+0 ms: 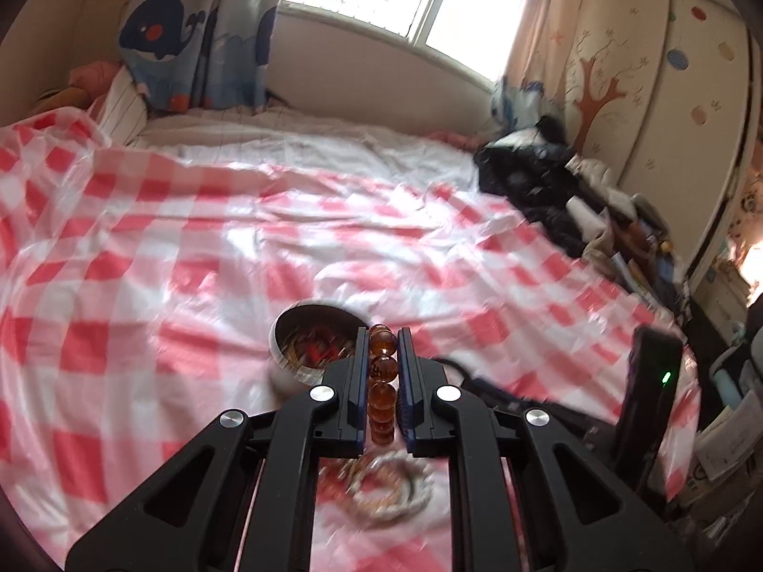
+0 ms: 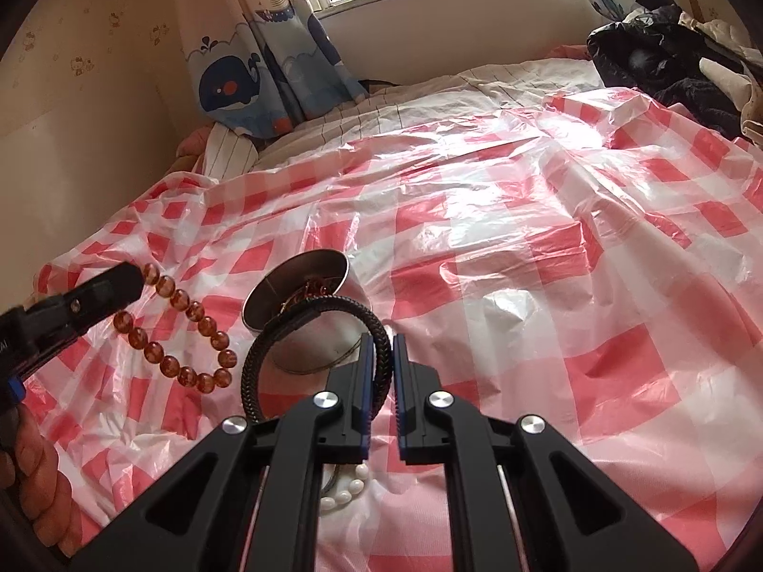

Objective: Organize jewelry
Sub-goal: 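Open the left gripper over the tin while the right gripper drops the black bracelet in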

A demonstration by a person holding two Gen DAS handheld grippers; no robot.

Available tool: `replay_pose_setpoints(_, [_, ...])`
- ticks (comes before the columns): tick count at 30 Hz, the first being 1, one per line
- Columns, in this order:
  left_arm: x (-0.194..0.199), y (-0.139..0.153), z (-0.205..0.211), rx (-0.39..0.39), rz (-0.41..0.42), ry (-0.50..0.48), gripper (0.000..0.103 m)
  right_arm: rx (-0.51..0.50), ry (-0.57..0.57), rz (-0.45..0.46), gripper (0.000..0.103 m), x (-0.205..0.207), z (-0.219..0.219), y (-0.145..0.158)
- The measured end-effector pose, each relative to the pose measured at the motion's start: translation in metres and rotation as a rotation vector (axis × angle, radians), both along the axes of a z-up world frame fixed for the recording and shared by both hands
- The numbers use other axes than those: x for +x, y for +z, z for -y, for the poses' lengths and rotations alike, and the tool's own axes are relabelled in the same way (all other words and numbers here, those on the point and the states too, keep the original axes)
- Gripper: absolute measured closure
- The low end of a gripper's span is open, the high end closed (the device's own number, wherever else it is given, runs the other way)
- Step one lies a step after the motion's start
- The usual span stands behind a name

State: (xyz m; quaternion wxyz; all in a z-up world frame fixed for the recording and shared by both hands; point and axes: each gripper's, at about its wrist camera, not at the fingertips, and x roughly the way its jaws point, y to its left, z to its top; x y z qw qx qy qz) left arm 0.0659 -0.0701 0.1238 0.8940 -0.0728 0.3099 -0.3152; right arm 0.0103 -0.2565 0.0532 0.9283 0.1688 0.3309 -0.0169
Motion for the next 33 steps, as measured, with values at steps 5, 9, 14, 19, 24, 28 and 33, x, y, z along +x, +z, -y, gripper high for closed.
replay_pose_setpoints(5, [0.037, -0.007, 0.019, -0.046, -0.023, 0.057, 0.093, 0.017, -0.019, 0.011, 0.094, 0.005, 0.008, 0.003])
replay_pose_setpoints(9, [0.079, -0.053, 0.022, 0.013, -0.177, 0.13, 0.092, -0.014, -0.031, 0.011, 0.094, 0.016, 0.009, 0.006])
replay_pose_setpoints(14, [0.075, -0.07, -0.005, 0.061, -0.207, 0.202, 0.071, -0.074, -0.005, 0.011, 0.094, 0.042, -0.003, 0.009])
replay_pose_setpoints(19, [0.054, -0.077, -0.031, 0.08, -0.213, 0.222, 0.064, -0.121, 0.06, 0.008, 0.094, 0.075, -0.031, 0.008])
replay_pose_setpoints(24, [0.025, -0.08, -0.034, 0.144, -0.201, 0.178, 0.06, -0.183, 0.099, -0.05, 0.093, 0.098, -0.047, -0.002])
replay_pose_setpoints(28, [0.007, -0.09, -0.016, 0.202, -0.205, 0.084, 0.06, -0.165, 0.067, -0.05, 0.081, 0.064, -0.025, 0.008])
replay_pose_setpoints(33, [-0.012, -0.097, 0.014, 0.288, -0.174, -0.005, 0.06, -0.073, 0.039, -0.1, 0.077, 0.013, 0.012, 0.004])
